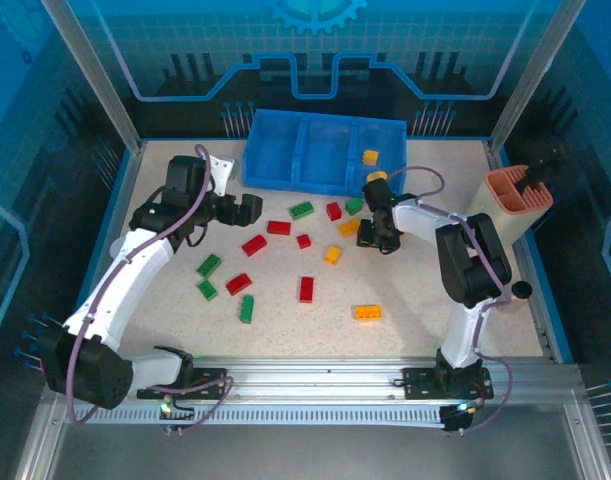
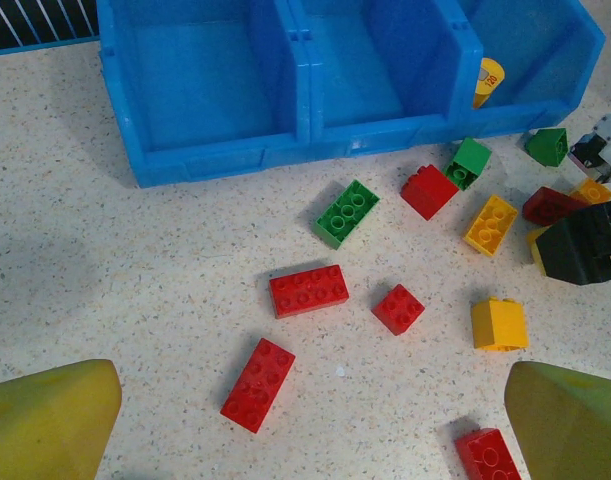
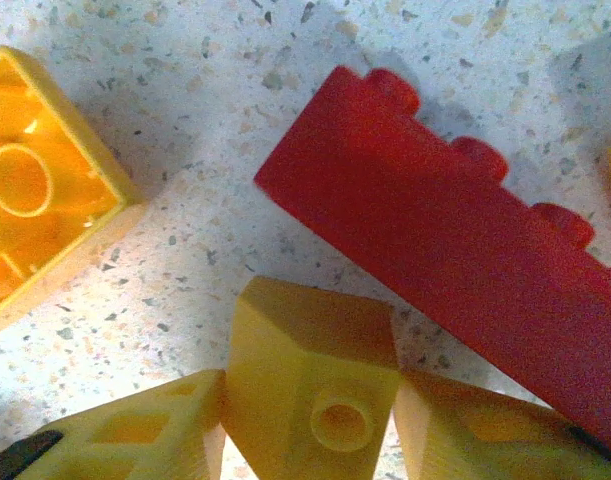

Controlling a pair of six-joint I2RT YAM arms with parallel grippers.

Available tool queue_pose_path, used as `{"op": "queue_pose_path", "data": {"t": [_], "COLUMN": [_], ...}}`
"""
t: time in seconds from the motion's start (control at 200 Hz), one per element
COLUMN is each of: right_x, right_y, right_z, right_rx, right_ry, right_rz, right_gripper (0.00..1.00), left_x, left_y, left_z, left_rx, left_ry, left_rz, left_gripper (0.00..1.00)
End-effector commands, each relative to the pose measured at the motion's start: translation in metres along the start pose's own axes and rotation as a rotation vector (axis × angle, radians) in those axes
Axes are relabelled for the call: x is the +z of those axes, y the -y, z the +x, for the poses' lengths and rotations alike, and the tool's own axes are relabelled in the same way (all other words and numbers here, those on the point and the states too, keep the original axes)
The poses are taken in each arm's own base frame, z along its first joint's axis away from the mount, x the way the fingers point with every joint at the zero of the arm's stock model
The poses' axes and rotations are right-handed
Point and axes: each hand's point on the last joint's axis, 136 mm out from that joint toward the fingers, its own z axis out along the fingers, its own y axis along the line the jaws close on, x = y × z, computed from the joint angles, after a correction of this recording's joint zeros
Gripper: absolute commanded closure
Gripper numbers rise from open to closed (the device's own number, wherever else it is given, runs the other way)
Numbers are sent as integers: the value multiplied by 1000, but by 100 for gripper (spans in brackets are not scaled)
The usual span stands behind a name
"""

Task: Sort the legos into containers by color
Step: Pick up the lego from the center of the table.

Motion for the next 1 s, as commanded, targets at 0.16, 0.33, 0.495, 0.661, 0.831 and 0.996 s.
{"op": "queue_pose_path", "data": {"t": [0.16, 0.33, 0.495, 0.661, 0.831, 0.996], "right_x": [13, 7, -11, -48, -79, -84], "right_y": [-4, -10, -14, -13, -18, -15], "right_z": [-12, -18, -25, -53, -103, -162], "right_rx": [-114, -163, -218, -263, -270, -222], "right_ry": [25, 43, 76, 173, 299, 393], "right_rz": [70, 62, 63, 98, 104, 94], "right_gripper": [60, 67, 70, 71, 70, 70], "left_x": [0, 2, 1, 2, 4, 5], "left_y": [5, 3, 2, 0, 0, -1], "left_z": [1, 3, 2, 4, 4, 6], "left_rx": [10, 13, 18, 21, 23, 27], "left_ry": [2, -5, -3, -9, -16, -25], "left_rz": [18, 11, 2, -6, -4, -12], "left_gripper": [1, 1, 1, 1, 1, 1]}}
